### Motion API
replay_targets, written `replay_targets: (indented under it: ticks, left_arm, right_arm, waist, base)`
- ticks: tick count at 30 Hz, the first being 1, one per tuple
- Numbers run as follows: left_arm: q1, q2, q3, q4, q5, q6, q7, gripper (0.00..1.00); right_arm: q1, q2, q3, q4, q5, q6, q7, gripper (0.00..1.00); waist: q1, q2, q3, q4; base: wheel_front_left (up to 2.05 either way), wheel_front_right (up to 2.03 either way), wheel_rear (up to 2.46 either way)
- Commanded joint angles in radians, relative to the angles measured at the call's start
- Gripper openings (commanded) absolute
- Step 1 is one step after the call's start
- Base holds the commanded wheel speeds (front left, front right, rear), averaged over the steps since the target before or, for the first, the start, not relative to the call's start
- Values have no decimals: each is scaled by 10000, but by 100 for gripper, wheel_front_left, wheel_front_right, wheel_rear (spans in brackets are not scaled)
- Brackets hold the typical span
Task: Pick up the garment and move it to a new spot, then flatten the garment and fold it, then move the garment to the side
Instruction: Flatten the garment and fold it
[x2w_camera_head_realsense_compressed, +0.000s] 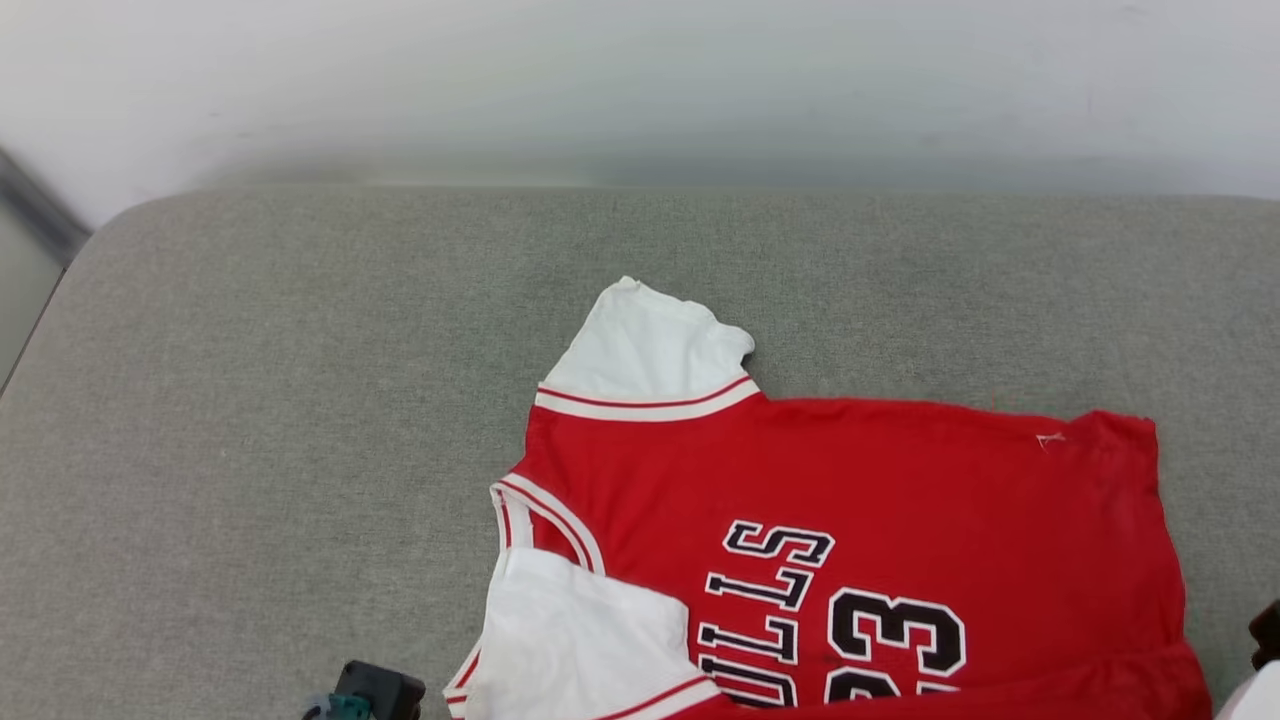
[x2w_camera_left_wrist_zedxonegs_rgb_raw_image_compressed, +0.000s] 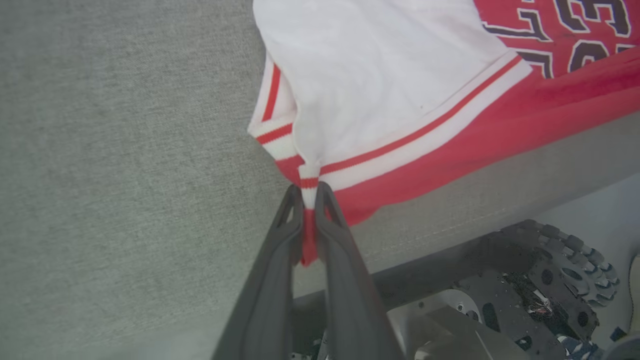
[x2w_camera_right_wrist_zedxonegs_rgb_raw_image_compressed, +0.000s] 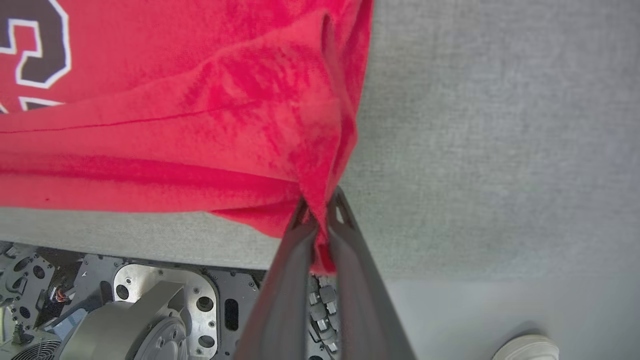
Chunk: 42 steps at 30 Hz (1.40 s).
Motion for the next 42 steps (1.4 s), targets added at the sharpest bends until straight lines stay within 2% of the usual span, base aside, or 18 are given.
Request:
replay_targets:
  ticks: [1,10,11,12,15,18,22,26,31,38,42]
  left_arm:
    - [159,-23,-15,77,-62,86,-8,0]
    - [178,-299,-146,829,-183,-70,-247,0]
    - [135,-307,-147,916,-140,-73,-316,53]
    - [108,-328,-145,1017,-111,-82,-390,100]
    - [39,-412,-105,1190,-56,-145,-651,100]
    - [-214,-538,157,1286,133,-259,-1554,100]
    - [-596,-688,565,1280,570,-187,-2930,100]
    - [-912,-990,928,1266,1059,-181,-4654,100]
    - [-1109,-1323,1172,1424,1269,-157,-6054,100]
    - [-1096,-1804,1458,1606,1415,-214,-6824,100]
    - [-1200,-2036,1598,1801,1550,-364,-6915,100]
  right_arm:
    - [246,65,-126,-116,66,-14,70,0]
    - [455,371,-84,205,-26,-14,-74,0]
    - [380,392,-56,264,-40,-14,-150,19]
    - [316,399,-16,333,-57,-14,-257,98]
    - [155,447,40,524,-67,-11,-496,100]
    - [16,426,-56,562,-130,-11,-1072,100]
    - [-301,489,-251,266,-231,-11,-1862,100]
    - [-661,479,-205,-111,-240,-11,-2976,100]
    - [-1050,666,-13,-456,-218,-11,-4580,100]
    - [-1196,960,227,-625,-323,-10,-7296,100]
    - [-1222,1223,303,-554,-357,-10,-8415,100]
  waist:
    - [1,0,-37,-29]
    - [1,0,-70,-165]
    - [1,0,-75,-178]
    - [1,0,-78,-189]
    - [1,0,-124,-200]
    - [1,0,-293,-217]
    - [1,0,-440,-274]
    - [1,0,-543,-382]
    - [1,0,-631,-513]
    - [1,0,-620,-652]
    - [1,0,-504,-753]
  base:
    - [0,0,0]
    - [0,0,0]
    - [0,0,0]
    - [0,0,0]
    - [0,0,0]
    - [0,0,0]
    - [0,0,0]
    - [0,0,0]
    - [0,0,0]
    - [0,0,0]
    - [0,0,0]
